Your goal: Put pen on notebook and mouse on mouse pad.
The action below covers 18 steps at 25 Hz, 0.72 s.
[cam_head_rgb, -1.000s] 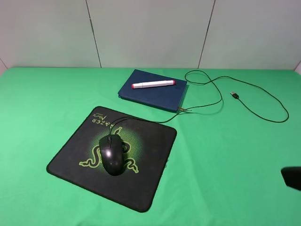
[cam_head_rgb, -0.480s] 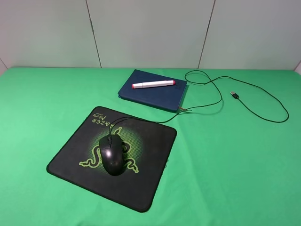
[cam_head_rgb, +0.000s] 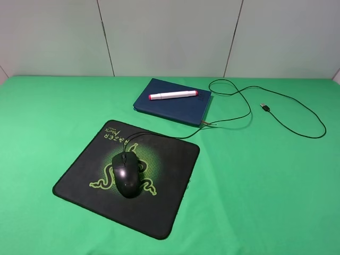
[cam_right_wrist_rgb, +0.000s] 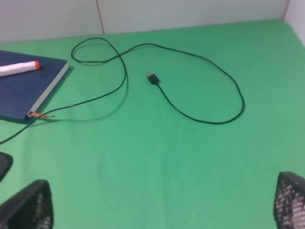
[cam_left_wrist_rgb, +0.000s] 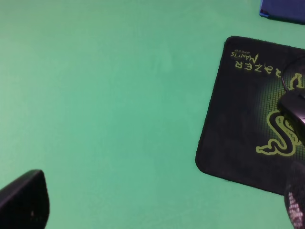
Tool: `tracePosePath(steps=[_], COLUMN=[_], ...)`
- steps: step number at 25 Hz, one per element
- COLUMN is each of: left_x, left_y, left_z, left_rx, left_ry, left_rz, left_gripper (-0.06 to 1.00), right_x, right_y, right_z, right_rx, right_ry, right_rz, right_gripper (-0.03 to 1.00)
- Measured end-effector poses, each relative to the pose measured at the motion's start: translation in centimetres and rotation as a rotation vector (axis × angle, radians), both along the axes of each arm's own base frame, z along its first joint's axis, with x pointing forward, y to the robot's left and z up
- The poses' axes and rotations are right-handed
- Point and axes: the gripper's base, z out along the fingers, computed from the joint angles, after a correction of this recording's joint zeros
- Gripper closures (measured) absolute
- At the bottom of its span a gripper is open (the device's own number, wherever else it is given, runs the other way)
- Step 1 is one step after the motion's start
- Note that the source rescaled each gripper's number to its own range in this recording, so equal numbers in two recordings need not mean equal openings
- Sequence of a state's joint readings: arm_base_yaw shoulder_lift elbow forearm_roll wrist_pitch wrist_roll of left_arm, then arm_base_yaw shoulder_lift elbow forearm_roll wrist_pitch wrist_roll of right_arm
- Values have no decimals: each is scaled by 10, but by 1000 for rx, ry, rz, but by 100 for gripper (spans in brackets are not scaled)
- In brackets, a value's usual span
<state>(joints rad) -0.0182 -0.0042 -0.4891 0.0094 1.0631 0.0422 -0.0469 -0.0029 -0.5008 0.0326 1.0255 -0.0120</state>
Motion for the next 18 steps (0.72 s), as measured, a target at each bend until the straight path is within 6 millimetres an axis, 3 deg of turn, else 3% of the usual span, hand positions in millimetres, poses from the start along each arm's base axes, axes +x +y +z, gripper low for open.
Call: tracePosePath(steps=[18], left_x=[0], left_y=[0], left_z=[0], left_rx=[0], left_ry=[0], left_rz=[0], left_gripper=[-6], right_x=[0], right_y=[0], right_z=[0], right_rx=[-1], right_ry=[0], right_rz=[0], right_gripper=[-3])
